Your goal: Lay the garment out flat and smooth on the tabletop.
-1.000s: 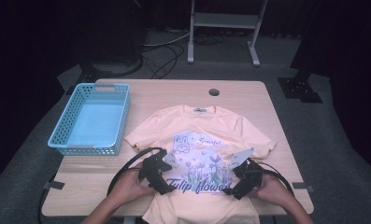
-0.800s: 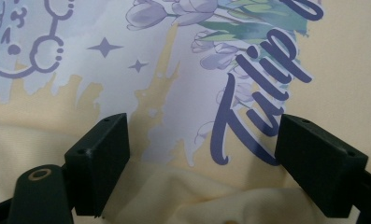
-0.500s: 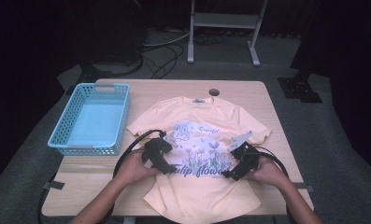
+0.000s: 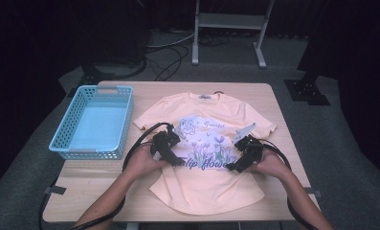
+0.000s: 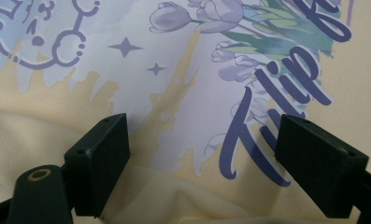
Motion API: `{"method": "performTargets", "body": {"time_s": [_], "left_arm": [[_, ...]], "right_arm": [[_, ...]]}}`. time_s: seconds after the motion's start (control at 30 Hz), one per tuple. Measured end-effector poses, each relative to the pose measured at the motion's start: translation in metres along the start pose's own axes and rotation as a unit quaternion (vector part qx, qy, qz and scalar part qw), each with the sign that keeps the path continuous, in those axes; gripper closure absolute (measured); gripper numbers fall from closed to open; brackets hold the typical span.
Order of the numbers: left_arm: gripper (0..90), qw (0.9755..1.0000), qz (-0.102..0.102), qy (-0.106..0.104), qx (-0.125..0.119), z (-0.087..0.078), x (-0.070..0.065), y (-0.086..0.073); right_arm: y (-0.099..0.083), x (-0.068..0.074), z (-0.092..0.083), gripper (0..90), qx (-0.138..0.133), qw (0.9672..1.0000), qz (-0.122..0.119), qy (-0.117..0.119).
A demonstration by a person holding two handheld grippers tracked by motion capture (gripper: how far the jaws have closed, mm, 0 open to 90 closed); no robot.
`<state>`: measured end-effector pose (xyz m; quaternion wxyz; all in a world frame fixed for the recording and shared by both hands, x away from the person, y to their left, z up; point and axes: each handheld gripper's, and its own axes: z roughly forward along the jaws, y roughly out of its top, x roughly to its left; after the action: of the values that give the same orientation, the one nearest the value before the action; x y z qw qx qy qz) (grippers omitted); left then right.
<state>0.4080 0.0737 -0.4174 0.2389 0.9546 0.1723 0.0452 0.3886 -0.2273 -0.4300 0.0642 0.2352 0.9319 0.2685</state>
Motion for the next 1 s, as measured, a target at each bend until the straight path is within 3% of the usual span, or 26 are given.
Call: {"method": "performTargets", "body": {"time_s": [0.1,0.23,0.47,0.8,1.0], "left_arm": [[17.1,0.9994,-0.027,-0.012,-0.015,-0.001,0.002,0.0],[15.0,0.9987,-0.035,-0.016,-0.034,-0.005,-0.005,-0.004],[11.7,0.9967,-0.046,-0.024,-0.063,-0.013,-0.018,-0.011],[10.6,0.9939,-0.056,-0.032,-0.09,-0.026,-0.033,-0.02],[10.6,0.9909,-0.069,-0.032,-0.111,-0.034,-0.039,-0.03]], "right_arm": [[0.002,-0.001,-0.002,6.5,-0.005,0.9998,0.013,-0.01],[0.001,0.004,-0.003,6.5,-0.04,0.9984,0.031,-0.026],[-0.003,0.014,-0.005,6.5,-0.085,0.9943,0.058,-0.03],[-0.015,0.032,-0.014,6.4,-0.106,0.9914,0.07,-0.029],[-0.029,0.039,-0.022,6.4,-0.113,0.9903,0.073,-0.035]]}}
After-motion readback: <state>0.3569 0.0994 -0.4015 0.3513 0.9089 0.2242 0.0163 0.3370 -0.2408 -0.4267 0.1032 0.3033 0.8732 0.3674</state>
